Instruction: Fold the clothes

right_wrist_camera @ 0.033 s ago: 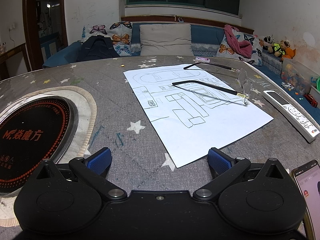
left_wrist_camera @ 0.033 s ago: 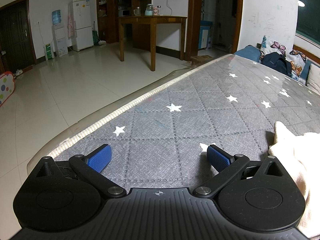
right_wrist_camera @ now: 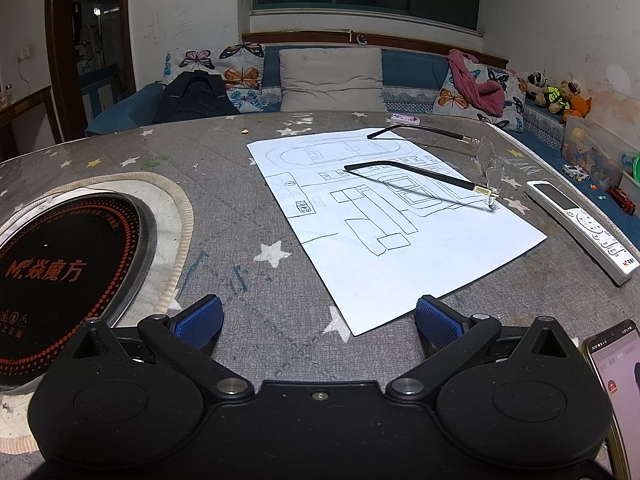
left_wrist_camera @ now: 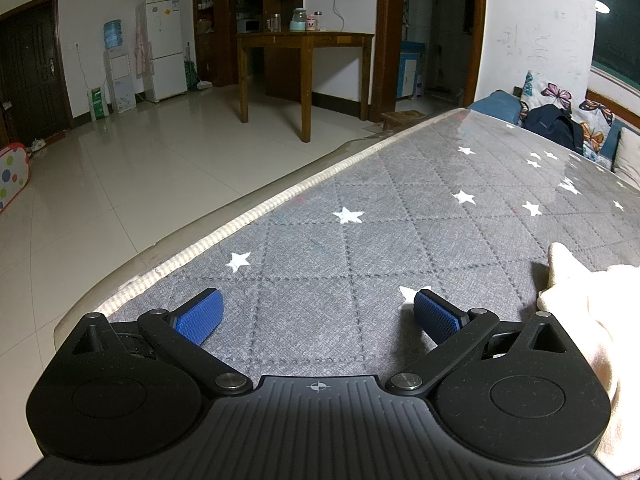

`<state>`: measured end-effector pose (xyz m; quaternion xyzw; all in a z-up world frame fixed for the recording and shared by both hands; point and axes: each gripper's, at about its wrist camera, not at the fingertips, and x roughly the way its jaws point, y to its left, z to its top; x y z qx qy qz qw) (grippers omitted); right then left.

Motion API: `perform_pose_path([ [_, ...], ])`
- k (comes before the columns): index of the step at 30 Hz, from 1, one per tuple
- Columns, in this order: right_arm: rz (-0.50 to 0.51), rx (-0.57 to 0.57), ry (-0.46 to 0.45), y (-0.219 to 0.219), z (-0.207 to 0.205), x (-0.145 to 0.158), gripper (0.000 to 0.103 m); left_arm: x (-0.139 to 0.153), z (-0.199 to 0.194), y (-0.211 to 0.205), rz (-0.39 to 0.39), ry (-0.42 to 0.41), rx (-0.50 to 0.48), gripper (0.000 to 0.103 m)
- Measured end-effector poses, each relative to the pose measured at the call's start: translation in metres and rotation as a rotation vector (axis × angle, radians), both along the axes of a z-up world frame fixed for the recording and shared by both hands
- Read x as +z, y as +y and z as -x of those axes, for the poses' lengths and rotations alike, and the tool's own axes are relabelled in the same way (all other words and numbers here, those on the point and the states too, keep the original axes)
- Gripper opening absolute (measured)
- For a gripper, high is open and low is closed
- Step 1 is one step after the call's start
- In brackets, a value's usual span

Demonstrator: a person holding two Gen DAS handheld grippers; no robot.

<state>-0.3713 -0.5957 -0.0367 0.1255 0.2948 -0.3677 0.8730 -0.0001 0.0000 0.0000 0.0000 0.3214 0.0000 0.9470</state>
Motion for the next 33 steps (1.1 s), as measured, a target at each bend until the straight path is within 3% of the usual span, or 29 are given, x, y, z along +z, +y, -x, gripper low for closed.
perform_pose_path([
  [33, -0.003, 0.0, 0.0, 0.002, -0.0009, -0.0008, 0.103, 0.0003, 0.0004, 0.0001, -0.002, 0.0, -0.001, 0.103],
])
